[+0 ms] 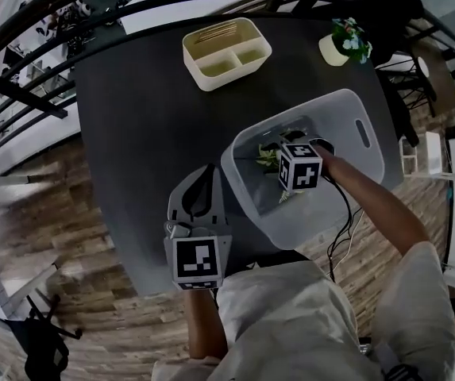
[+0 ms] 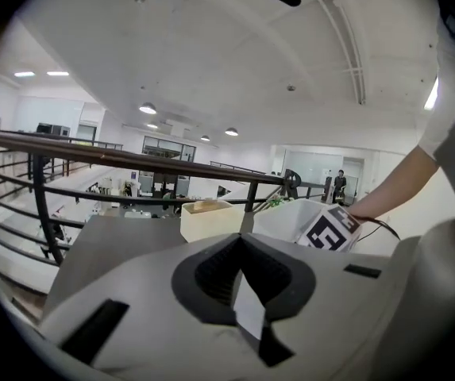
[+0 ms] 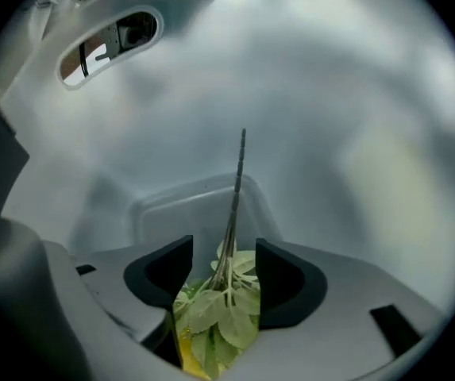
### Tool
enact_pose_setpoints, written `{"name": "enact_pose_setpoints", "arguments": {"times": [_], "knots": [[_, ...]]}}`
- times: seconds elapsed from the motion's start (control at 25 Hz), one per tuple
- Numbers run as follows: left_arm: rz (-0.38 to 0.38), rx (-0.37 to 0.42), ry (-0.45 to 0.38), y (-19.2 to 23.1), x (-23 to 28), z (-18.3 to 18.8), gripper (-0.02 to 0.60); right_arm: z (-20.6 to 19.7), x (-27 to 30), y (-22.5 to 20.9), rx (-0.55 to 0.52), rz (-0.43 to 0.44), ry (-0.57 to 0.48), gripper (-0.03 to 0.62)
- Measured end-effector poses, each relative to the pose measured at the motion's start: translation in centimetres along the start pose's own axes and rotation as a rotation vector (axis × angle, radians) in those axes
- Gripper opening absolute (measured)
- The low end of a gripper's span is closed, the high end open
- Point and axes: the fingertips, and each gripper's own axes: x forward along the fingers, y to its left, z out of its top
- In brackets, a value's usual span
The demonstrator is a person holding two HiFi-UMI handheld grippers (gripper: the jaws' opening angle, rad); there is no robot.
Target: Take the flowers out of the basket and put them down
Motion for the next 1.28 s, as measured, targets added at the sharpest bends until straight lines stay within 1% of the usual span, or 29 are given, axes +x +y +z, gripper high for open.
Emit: {"name": "enact_pose_setpoints", "arguments": {"times": [0.08, 0.12, 0.16, 0.24, 0.28, 0.32, 0.4, 0.52, 0.64, 0.72, 0.8, 0.92, 1.08, 1.28], "knots": [[-0.007, -0.053, -0.010, 0.5, 0.1, -0.4, 0.023, -0.4, 0.7, -0.2, -0.016, -0.009, 0.035, 0.262], [-0.004, -0.058, -0.011, 0.7, 0.1, -0.5, 0.023, -0.6, 1.1, -0.2, -0.021, -0.009, 0.051, 0.248], [0.001, -0.049, -0.008, 0.9, 0.1, -0.6, 0.023, -0.8, 1.4, -0.2, -0.024, -0.008, 0.064, 0.201], [0.008, -0.018, -0.004, 0.9, -0.2, -0.6, 0.023, -1.2, 1.9, -0.3, -0.029, -0.015, 0.076, 0.163], [0.007, -0.014, -0.005, 0.9, -0.4, -0.6, 0.023, -1.4, 2.0, -0.3, -0.026, -0.021, 0.079, 0.128], [0.007, -0.017, -0.006, 1.0, -0.7, -0.6, 0.023, -1.5, 2.0, -0.3, -0.020, -0.023, 0.084, 0.107], [0.010, -0.025, -0.006, 1.3, -1.0, -0.8, 0.023, -1.9, 1.7, -0.3, -0.006, -0.021, 0.107, 0.094], [0.001, -0.003, 0.009, 1.7, -0.9, -1.2, 0.023, -2.6, 1.1, -0.2, 0.010, -0.027, 0.151, 0.082], [0.005, 0.006, 0.018, 2.2, -1.4, -1.6, 0.023, -1.5, 0.8, -0.4, 0.011, -0.046, 0.146, 0.074], [0.003, 0.005, 0.020, 1.7, -1.8, -1.6, 0.023, -1.1, -0.5, -0.3, 0.012, -0.065, 0.139, 0.074], [-0.022, 0.013, 0.013, 0.6, -1.9, -1.2, 0.023, -1.4, -2.1, 0.1, 0.019, -0.085, 0.133, 0.072], [-0.064, 0.029, -0.004, -0.5, -2.0, -0.4, 0.023, -2.1, -4.5, 0.0, 0.030, -0.138, 0.152, 0.072], [-0.103, 0.074, -0.009, -0.5, -2.6, 0.5, 0.023, -2.3, -7.5, -0.7, 0.074, -0.208, 0.175, 0.071], [-0.134, 0.107, -0.004, -0.6, -3.6, 1.1, 0.023, -2.1, -10.9, -0.6, 0.142, -0.252, 0.166, 0.071]]}}
